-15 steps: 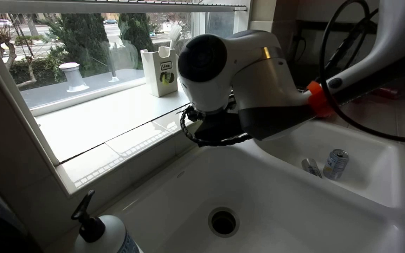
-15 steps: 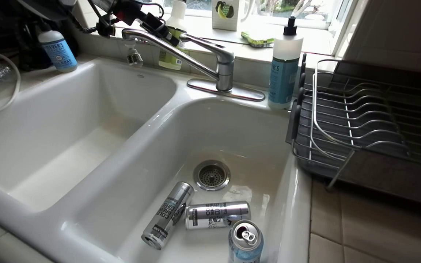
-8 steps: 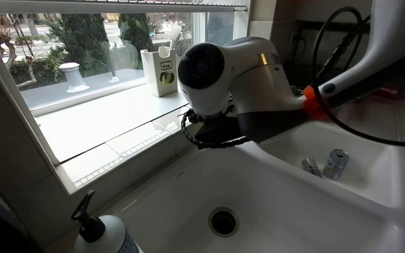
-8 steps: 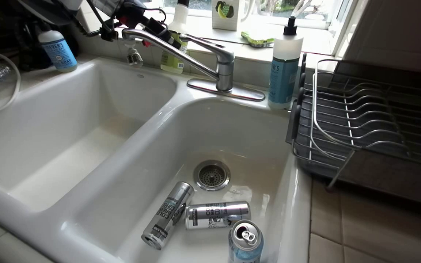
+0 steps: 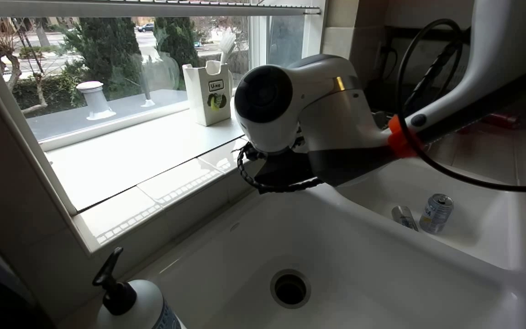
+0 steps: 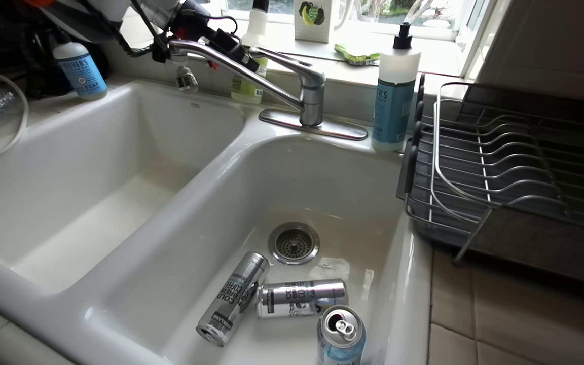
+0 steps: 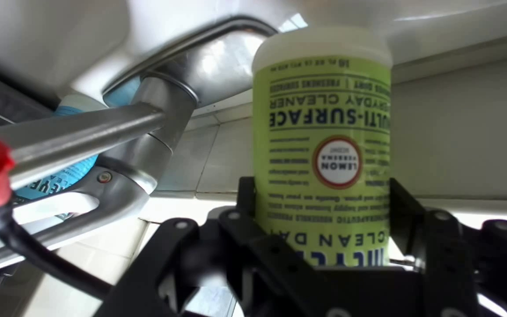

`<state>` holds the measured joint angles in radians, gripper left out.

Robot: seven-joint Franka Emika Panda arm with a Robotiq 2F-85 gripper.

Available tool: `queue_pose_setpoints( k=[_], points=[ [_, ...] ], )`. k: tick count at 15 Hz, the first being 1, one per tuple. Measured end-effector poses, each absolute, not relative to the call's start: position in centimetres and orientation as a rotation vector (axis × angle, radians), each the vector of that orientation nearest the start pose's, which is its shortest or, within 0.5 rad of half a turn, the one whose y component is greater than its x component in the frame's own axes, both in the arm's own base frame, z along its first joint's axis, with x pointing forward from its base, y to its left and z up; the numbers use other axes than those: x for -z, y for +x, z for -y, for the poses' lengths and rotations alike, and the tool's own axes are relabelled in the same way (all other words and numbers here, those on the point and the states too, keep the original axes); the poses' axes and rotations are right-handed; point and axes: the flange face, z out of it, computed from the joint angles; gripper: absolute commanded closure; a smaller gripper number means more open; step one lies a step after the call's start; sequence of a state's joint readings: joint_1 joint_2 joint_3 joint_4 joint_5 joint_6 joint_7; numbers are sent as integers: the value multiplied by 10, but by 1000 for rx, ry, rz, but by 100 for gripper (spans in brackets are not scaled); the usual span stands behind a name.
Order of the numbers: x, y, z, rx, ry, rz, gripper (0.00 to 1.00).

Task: Shift the yellow bottle to the sink

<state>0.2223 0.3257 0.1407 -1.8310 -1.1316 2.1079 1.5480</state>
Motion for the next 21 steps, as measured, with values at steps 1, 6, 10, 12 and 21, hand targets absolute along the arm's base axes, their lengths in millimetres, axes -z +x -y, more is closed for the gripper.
queue_pose_setpoints(
  k=[1,6,10,12,21],
  points=[
    [-372,618,-182,-939,2344,655,55],
    [-370,620,-181,-941,2345,650,43],
    [-370,620,-181,-941,2345,650,2],
    [-371,621,-179,-943,2342,652,0],
    [-377,624,-179,-956,2341,663,0]
  ],
)
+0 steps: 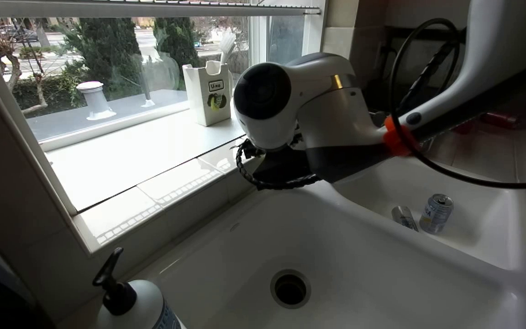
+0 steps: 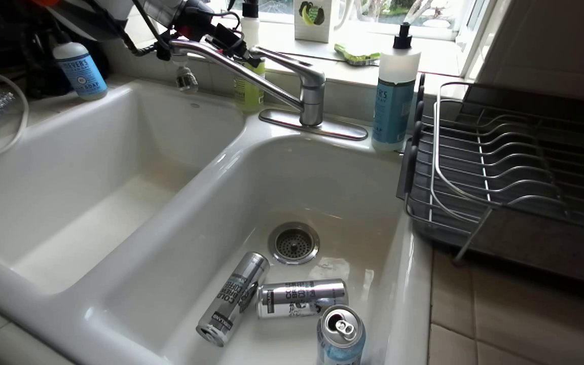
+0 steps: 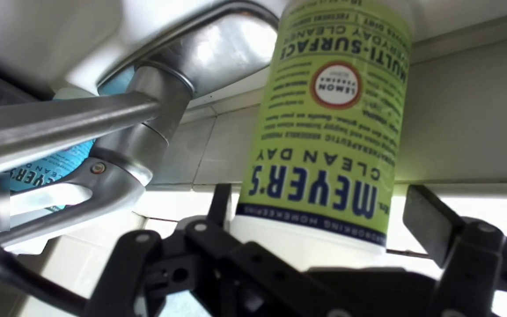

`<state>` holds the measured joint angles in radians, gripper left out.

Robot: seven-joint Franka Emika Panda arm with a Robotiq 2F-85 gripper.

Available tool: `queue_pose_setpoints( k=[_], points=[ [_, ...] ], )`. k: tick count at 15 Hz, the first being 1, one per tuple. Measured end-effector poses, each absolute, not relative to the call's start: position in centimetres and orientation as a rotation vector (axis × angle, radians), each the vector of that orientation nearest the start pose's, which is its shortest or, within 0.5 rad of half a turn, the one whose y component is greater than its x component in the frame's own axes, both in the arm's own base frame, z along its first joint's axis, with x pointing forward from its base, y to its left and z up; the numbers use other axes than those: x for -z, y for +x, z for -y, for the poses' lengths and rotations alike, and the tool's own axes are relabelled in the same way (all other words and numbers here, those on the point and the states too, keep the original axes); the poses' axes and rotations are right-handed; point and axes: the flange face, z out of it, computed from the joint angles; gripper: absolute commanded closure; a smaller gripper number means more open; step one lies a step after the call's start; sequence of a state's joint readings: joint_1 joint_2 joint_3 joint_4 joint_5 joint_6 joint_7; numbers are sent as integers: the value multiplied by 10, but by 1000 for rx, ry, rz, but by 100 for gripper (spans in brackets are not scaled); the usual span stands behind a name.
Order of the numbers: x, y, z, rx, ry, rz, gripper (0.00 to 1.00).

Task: Shift the yellow bottle to the sink

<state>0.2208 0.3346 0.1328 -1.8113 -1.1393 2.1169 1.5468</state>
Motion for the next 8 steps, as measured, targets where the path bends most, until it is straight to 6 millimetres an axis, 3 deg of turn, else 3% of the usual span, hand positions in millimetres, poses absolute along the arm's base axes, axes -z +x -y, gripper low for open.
queue_pose_setpoints(
  k=[8],
  points=[
    [-373,619,-184,-837,2405,676,0]
  ],
)
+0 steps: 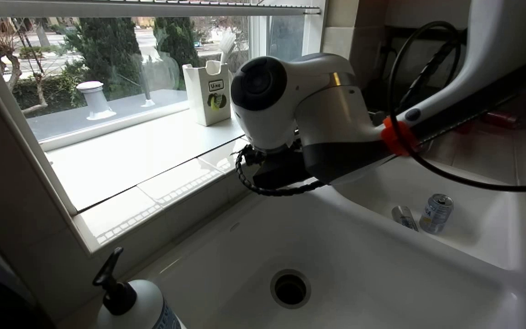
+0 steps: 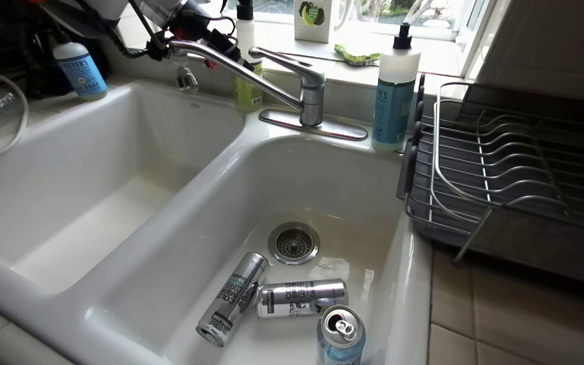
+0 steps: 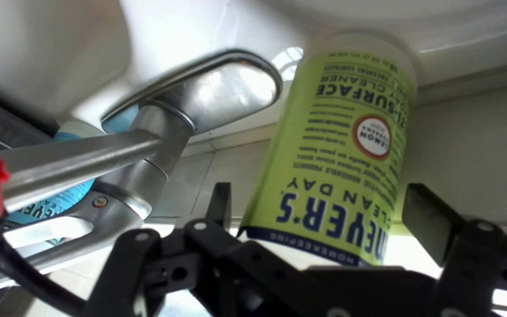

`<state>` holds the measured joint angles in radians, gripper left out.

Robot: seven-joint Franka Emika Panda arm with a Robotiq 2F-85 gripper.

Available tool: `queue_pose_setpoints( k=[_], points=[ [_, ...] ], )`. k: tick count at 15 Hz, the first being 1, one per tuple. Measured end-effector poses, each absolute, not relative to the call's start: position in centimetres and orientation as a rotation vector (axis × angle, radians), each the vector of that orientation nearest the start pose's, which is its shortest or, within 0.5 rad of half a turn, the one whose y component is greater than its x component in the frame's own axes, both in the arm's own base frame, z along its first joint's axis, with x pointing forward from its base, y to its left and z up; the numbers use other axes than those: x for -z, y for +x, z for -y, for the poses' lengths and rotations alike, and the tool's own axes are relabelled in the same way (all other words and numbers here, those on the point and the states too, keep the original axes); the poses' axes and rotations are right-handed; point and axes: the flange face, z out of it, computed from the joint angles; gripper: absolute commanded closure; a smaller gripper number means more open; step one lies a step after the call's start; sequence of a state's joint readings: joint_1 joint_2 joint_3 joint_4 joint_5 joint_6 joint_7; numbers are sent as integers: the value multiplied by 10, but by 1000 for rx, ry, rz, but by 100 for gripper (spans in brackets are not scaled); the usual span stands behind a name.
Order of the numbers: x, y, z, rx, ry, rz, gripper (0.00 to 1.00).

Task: Shift the yellow bottle to the sink

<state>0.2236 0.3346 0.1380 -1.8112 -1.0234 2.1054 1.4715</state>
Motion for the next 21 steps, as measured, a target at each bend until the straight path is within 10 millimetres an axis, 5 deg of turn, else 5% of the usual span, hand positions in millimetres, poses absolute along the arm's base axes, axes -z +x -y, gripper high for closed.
queue_pose_setpoints(
  k=[21],
  points=[
    [-376,600,-206,-514,2583,697,0]
  ],
)
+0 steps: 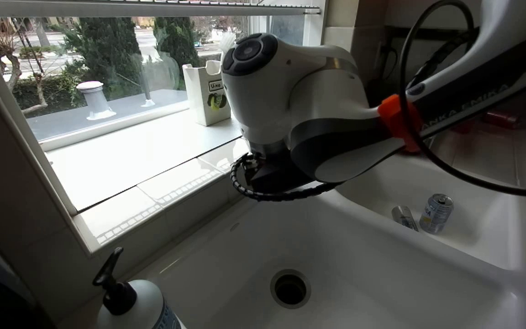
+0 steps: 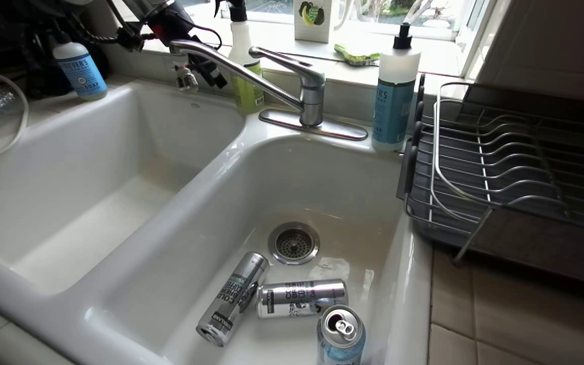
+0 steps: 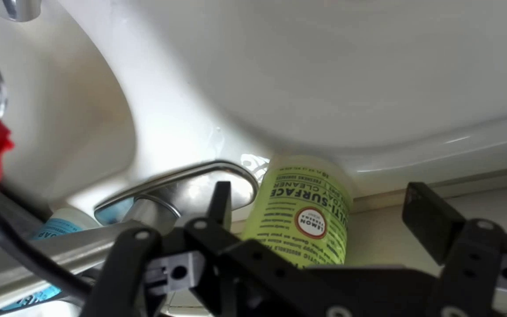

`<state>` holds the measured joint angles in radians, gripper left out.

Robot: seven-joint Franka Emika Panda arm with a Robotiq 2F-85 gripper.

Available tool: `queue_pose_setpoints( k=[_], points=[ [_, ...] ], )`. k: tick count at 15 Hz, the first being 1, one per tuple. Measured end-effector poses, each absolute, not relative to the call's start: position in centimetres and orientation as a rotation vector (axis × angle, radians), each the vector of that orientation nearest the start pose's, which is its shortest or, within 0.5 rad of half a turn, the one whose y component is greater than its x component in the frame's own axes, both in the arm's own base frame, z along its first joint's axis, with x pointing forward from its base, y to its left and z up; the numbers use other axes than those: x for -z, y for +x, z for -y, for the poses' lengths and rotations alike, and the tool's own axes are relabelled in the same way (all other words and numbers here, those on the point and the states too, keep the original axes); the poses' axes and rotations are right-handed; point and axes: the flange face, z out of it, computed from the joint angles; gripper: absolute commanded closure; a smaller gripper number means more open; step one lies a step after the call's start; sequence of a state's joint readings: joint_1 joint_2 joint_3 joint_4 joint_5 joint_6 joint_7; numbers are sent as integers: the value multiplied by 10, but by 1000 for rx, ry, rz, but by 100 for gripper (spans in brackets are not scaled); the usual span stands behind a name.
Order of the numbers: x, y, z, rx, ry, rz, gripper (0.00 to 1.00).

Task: Shift the yellow bottle to the sink

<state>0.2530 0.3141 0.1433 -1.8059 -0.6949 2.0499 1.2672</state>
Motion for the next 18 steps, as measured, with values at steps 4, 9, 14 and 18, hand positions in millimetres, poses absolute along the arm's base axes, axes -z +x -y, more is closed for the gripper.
queue_pose_setpoints(
  k=[4,9,14,18],
  points=[
    [-394,588,-219,601,-3360,-918,0],
    [-425,570,-235,564,-3337,-922,0],
    [-465,550,-247,561,-3308,-894,0],
    [-504,530,-249,586,-3318,-828,0]
  ],
)
